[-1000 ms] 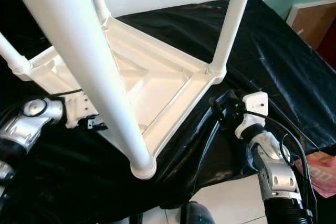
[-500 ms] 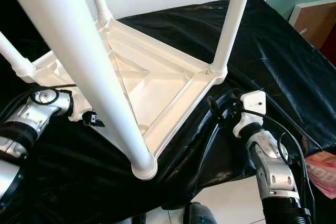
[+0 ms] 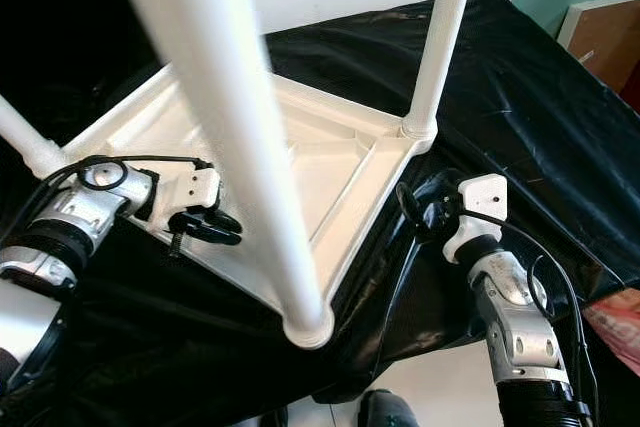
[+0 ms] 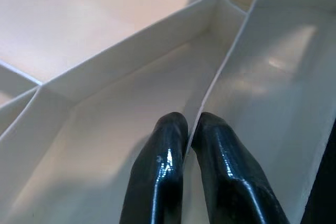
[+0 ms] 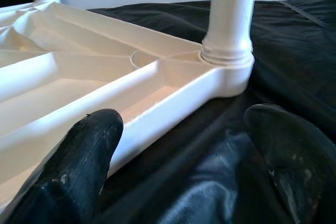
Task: Building children table
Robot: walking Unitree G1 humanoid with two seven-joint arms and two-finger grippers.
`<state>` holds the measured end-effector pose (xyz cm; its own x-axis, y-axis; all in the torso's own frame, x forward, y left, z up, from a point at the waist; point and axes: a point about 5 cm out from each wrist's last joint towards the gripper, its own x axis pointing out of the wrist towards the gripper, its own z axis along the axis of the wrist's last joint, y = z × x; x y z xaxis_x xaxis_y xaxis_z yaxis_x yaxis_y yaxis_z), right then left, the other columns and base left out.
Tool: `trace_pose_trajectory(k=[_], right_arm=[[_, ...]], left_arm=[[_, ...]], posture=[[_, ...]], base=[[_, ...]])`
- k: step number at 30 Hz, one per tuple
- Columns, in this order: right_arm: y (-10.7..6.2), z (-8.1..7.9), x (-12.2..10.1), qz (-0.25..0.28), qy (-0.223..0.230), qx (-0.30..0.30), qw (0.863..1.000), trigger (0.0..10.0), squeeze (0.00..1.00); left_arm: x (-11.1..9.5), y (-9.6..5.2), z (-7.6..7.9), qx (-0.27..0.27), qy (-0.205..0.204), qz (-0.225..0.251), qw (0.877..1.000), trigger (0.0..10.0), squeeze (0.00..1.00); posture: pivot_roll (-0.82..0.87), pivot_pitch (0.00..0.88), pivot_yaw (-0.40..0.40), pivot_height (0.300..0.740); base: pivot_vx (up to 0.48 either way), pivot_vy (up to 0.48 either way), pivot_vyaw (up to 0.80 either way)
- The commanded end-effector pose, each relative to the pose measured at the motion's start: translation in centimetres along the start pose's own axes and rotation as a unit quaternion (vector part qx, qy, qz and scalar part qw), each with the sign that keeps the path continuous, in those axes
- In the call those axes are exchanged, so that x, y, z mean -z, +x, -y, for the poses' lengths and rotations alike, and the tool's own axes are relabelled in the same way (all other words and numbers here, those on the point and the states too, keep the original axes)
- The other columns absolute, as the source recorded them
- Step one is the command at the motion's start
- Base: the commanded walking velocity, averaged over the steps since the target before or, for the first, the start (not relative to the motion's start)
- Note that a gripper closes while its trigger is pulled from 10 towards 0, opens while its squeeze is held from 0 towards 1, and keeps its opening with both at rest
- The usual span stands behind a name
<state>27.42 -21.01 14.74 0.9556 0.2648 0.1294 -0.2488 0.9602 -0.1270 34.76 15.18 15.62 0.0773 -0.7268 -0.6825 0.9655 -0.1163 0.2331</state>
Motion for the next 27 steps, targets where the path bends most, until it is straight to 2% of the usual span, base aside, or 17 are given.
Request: trace_pose_trajectory(k=[1,9,10,11,13,14,15,16,17,18,19,20,21,25,26,27], right_arm=[[-0.2,-0.3,0.2,-0.001,0.002,0.001,1.0,10.0,0.0],[-0.3,-0.3,0.1,0.001,0.003,0.006,1.0,10.0,0.0],[-0.4,-0.3,0.1,0.002,0.004,0.005,1.0,10.0,0.0],[-0.6,-0.3,0.1,0.004,0.004,0.004,1.0,10.0,0.0],[-0.7,-0.2,0.0,0.004,0.005,0.003,1.0,10.0,0.0],[-0.9,-0.1,0.0,0.004,0.007,0.003,1.0,10.0,0.0],[-1.1,0.0,-0.1,0.004,0.009,0.003,1.0,10.0,0.0],[-1.1,0.0,-0.1,0.004,0.009,0.003,1.0,10.0,0.0],[-1.2,0.0,-0.1,0.004,0.01,0.003,1.0,10.0,0.0],[-1.2,0.0,-0.1,0.004,0.01,0.003,1.0,10.0,0.0],[-1.4,0.2,-0.1,0.002,0.009,0.004,1.0,10.0,0.0],[-1.5,0.4,-0.1,0.0,0.006,0.007,1.0,10.0,0.0],[-1.6,0.5,-0.1,-0.002,0.004,0.008,1.0,10.0,0.0],[-1.8,0.6,-0.2,-0.004,0.003,0.006,1.0,10.0,0.0],[-1.9,0.6,-0.3,-0.005,0.003,0.0,1.0,10.0,0.0],[-1.9,0.6,-0.3,-0.005,0.003,0.0,1.0,10.0,0.0]], left_arm=[[1.3,0.1,0.4,-0.021,-0.045,0.01,0.999,0.0,0.0],[1.0,1.1,-0.1,-0.079,-0.053,0.039,0.995,0.0,0.0],[0.9,1.3,-0.1,-0.091,-0.053,0.045,0.993,1.1,0.0],[0.8,1.3,-0.3,-0.105,-0.052,0.053,0.992,0.0,0.0],[0.7,1.3,-0.5,-0.123,-0.05,0.058,0.989,0.0,0.0],[0.5,1.3,-0.8,-0.148,-0.05,0.065,0.986,3.1,0.0],[0.3,1.2,-1.1,-0.17,-0.048,0.072,0.982,2.7,0.0],[0.3,1.2,-1.1,-0.17,-0.048,0.072,0.982,2.7,0.0],[0.1,1.2,-1.5,-0.195,-0.048,0.078,0.977,4.3,0.0],[0.1,1.2,-1.5,-0.195,-0.048,0.078,0.977,4.3,0.0],[-0.1,1.2,-1.8,-0.218,-0.055,0.088,0.97,9.3,0.0],[-0.2,1.2,-2.0,-0.237,-0.058,0.097,0.965,10.0,0.0],[-0.3,1.3,-2.1,-0.245,-0.061,0.101,0.962,10.0,0.0],[-0.3,1.5,-1.8,-0.235,-0.057,0.109,0.964,10.0,0.0],[-0.2,1.5,-1.7,-0.224,-0.066,0.118,0.965,10.0,1.0],[-0.2,1.5,-1.7,-0.224,-0.066,0.118,0.965,10.0,1.0]], posture=[[-0.06,0.136,0.111,0.74],[-0.07,0.135,0.109,0.74],[-0.06,0.136,0.106,0.74],[-0.06,0.138,0.101,0.74],[-0.06,0.14,0.098,0.74],[-0.06,0.144,0.093,0.74],[-0.06,0.147,0.087,0.74],[-0.06,0.147,0.087,0.74],[-0.06,0.148,0.086,0.74],[-0.06,0.148,0.086,0.74],[-0.06,0.152,0.08,0.74],[-0.07,0.156,0.069,0.74],[-0.07,0.158,0.067,0.74],[-0.07,0.164,0.059,0.74],[-0.07,0.168,0.055,0.74],[-0.07,0.168,0.055,0.74]], base=[[0.0,0.0,0.0],[0.0,0.0,0.0],[0.0,0.0,0.0],[0.0,0.0,0.0],[0.0,0.0,0.0],[0.0,0.0,0.0],[0.0,0.0,0.0],[0.0,0.0,0.0],[0.0,0.0,0.0],[0.0,0.0,0.0],[0.0,0.0,0.0],[0.0,0.0,0.0],[0.0,0.0,0.0],[0.0,0.0,0.0],[0.0,0.0,0.0],[0.0,0.0,0.0]])
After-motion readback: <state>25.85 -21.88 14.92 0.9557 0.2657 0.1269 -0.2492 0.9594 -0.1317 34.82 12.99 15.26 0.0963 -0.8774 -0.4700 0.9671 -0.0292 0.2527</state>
